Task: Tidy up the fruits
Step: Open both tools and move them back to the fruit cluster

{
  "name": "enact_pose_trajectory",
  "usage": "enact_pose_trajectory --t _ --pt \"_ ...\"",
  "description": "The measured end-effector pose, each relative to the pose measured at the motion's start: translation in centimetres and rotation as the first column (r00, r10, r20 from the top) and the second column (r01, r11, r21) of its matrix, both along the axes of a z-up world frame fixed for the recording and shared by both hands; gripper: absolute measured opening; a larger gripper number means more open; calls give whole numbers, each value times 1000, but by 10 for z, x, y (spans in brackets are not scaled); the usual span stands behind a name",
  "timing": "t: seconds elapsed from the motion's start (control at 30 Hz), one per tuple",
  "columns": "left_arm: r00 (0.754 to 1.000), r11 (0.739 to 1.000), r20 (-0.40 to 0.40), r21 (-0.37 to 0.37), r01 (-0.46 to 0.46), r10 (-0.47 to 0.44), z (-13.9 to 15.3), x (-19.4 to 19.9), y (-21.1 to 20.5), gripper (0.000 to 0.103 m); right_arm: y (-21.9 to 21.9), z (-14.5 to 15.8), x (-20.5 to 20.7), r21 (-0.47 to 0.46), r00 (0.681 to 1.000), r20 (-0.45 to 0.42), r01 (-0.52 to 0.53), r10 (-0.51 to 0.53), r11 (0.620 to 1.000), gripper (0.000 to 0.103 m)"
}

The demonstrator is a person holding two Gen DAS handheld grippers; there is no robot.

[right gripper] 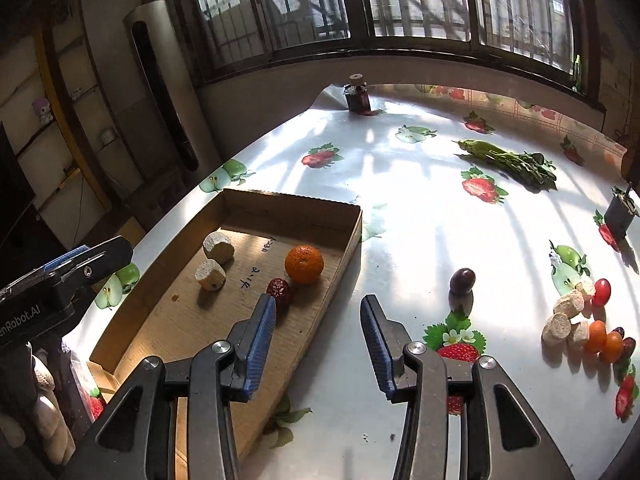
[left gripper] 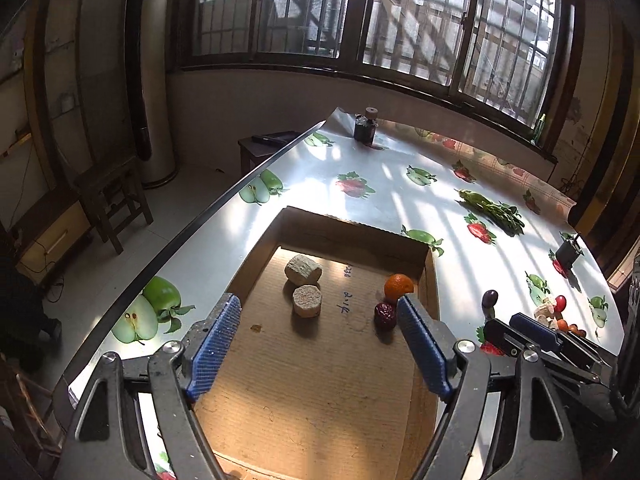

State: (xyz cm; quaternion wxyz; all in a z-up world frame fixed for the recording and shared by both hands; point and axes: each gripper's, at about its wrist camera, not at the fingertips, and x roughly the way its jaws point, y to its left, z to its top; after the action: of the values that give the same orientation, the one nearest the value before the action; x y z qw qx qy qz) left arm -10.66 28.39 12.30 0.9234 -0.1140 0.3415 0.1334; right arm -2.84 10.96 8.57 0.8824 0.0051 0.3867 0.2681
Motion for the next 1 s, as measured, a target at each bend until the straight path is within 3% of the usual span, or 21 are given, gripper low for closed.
enact_pose_trajectory --t 0.2,0.27,0.4,0.47,0.53,0.7,0.8,0.9,0.97,1.0 --pt "999 999 23 41 32 -33 12 -14 -31 80 -66 18 -11 116 995 -73 75 -67 990 48" --pt "998 998 46 57 37 -39 19 -23 -40 80 -92 29 -17 195 991 -87 115 -99 974 48" --pt "995 995 74 85 58 -65 31 -34 -57 80 -144 44 -26 438 974 -212 172 -84 882 53" --pt "993 992 89 107 68 -77 38 -39 -66 80 -161 56 -33 496 971 -232 175 -64 850 54" --pt "990 988 107 136 78 -93 47 -47 -76 80 -178 72 -42 497 973 -213 185 -87 848 59" --pt "978 972 169 218 88 -126 72 -63 -102 80 -239 134 -63 471 973 -110 229 -201 852 59" --pt "966 963 196 240 122 -171 93 -64 -117 80 -283 187 -74 450 956 -31 274 -292 850 59" --pt "953 956 219 251 154 -211 114 -52 -132 84 -334 239 -74 468 929 -2 328 -370 821 62" --pt "944 954 221 230 191 -243 120 -38 -140 90 -353 264 -72 417 914 38 353 -404 838 83" --pt "943 953 213 219 210 -256 118 -30 -144 90 -359 269 -70 388 904 52 373 -424 843 87"
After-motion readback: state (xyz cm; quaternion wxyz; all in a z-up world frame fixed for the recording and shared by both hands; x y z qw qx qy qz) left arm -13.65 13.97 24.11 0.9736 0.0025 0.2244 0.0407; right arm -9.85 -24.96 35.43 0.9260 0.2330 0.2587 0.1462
